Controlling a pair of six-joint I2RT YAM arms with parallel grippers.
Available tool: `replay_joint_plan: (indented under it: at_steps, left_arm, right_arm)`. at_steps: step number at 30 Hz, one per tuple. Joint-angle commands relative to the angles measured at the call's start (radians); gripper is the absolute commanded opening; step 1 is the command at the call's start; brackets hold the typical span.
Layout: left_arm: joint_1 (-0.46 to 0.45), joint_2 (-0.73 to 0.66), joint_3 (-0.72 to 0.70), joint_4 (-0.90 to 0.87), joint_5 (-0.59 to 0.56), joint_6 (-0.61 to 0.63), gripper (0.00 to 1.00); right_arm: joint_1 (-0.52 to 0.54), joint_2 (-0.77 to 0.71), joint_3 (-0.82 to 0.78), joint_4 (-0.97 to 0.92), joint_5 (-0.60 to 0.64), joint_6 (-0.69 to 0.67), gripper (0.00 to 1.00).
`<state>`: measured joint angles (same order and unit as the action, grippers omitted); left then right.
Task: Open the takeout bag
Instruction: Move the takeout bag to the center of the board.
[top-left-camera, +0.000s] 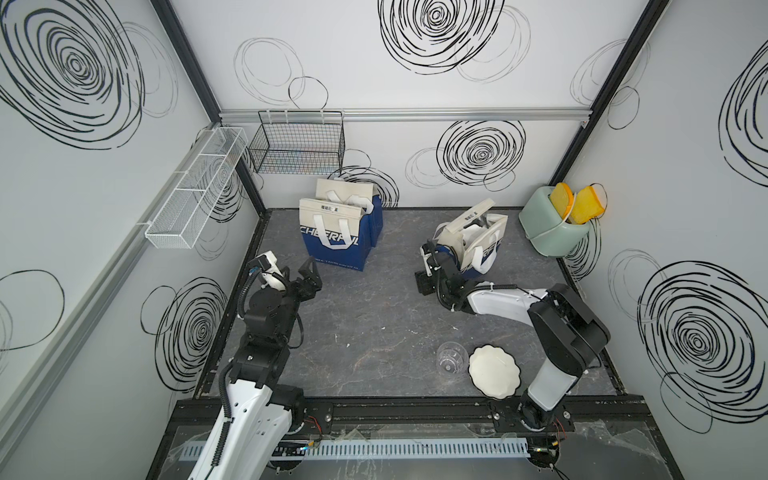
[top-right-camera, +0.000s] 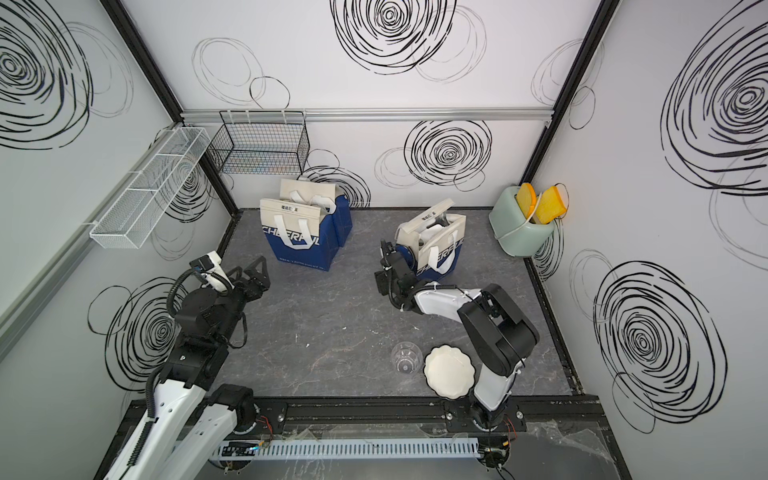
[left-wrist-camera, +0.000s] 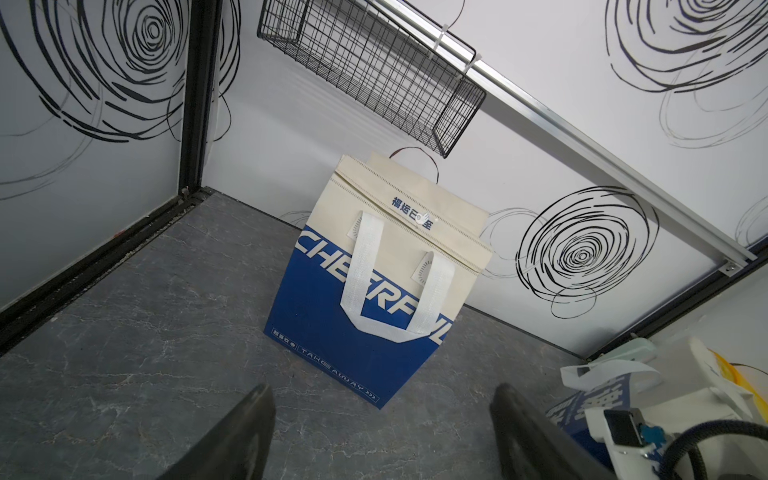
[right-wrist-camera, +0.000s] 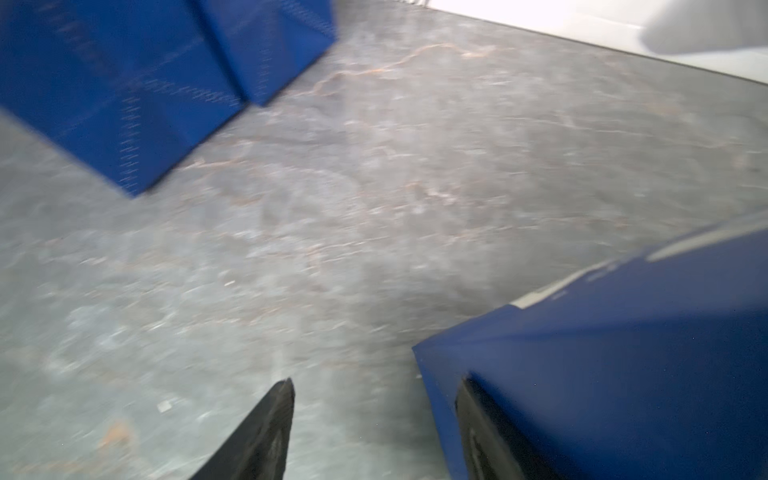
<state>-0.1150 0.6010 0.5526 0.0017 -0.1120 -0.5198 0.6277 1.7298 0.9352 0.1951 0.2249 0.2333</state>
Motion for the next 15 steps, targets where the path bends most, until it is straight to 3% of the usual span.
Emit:
replay_joint_plan:
  at_steps: [1, 9, 15]
  left_arm:
    - [0.002, 0.039, -0.007, 0.074, 0.038, -0.022, 0.85]
    - [-0.008, 0.186, -0.003, 0.168, 0.102, -0.029, 0.83]
    - [-0.057, 0.331, 0.049, 0.191, 0.051, -0.026, 0.83]
  right_arm:
    - [-0.086, -0.023, -0.008, 0.027, -0.033, -0.017, 0.64]
    - [-0.22, 0.035, 0.038, 0.032, -0.131, -0.014, 0.63]
    - [-0.179, -0.023, 0.086, 0.027, -0.294, -0.056, 0.63]
